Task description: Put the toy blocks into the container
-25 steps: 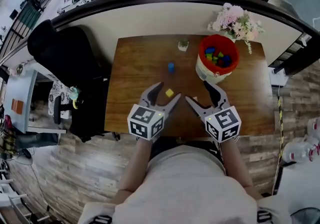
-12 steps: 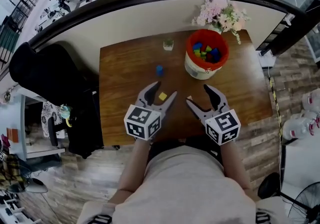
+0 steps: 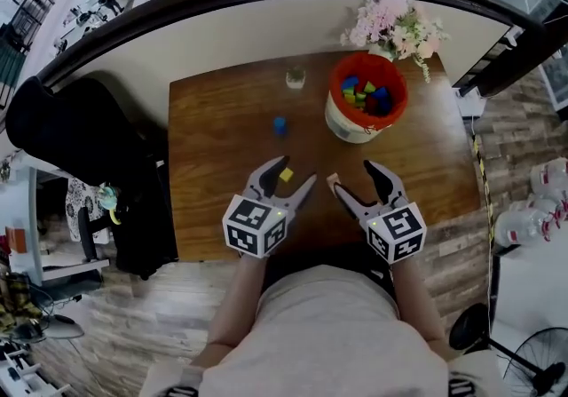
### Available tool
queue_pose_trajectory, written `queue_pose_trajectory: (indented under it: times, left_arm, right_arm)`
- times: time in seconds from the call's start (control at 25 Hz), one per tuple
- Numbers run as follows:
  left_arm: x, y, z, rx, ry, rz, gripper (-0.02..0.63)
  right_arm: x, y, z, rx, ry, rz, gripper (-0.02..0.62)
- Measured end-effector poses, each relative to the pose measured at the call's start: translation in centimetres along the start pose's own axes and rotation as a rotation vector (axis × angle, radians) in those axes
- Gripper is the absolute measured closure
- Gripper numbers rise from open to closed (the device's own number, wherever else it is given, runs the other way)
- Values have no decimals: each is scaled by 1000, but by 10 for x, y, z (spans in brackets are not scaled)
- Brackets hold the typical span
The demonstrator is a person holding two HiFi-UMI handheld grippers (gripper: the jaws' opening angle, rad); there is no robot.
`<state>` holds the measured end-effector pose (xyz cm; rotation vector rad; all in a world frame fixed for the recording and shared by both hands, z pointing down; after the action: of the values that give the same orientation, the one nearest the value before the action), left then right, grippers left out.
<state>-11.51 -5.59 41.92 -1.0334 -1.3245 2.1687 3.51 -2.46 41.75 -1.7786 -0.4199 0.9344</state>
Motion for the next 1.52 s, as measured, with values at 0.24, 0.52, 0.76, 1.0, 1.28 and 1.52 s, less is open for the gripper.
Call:
queue_pose_trajectory:
  times: [0.24, 0.52, 0.76, 1.0, 1.28, 1.52]
  left_arm:
    - [-5, -12, 4, 22, 17, 35, 334]
    - [-9, -32, 7, 64, 23, 85, 334]
    - [-13, -47, 10, 77, 40, 118, 334]
    - [-12, -72, 4, 77, 36, 187, 334]
    - [-20, -99, -6, 41, 28, 262, 334]
    - [-23, -115, -14, 45, -1, 308, 334]
  right_arm:
    - [-5, -3, -9, 22, 22, 62, 273]
    - [-12, -14, -17, 22, 33, 112, 290]
    - [-21, -38, -15, 13, 84, 188, 299]
    - [-22, -63, -10, -4, 125, 262, 308]
    - [-27, -95, -10, -33, 142, 341, 327]
    - [-39, -119, -10, -49, 137, 402, 339]
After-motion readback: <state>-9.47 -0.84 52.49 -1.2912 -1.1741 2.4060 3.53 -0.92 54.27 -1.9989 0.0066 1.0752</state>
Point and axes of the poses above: the fingertips, and each gripper's own axes: x backward along the fingers, z to its left, y out of its top, the point moved 5 cm from there along x, backward along the fingers, and after that the axes turned 8 degrees about y, right-handed, at the moved point
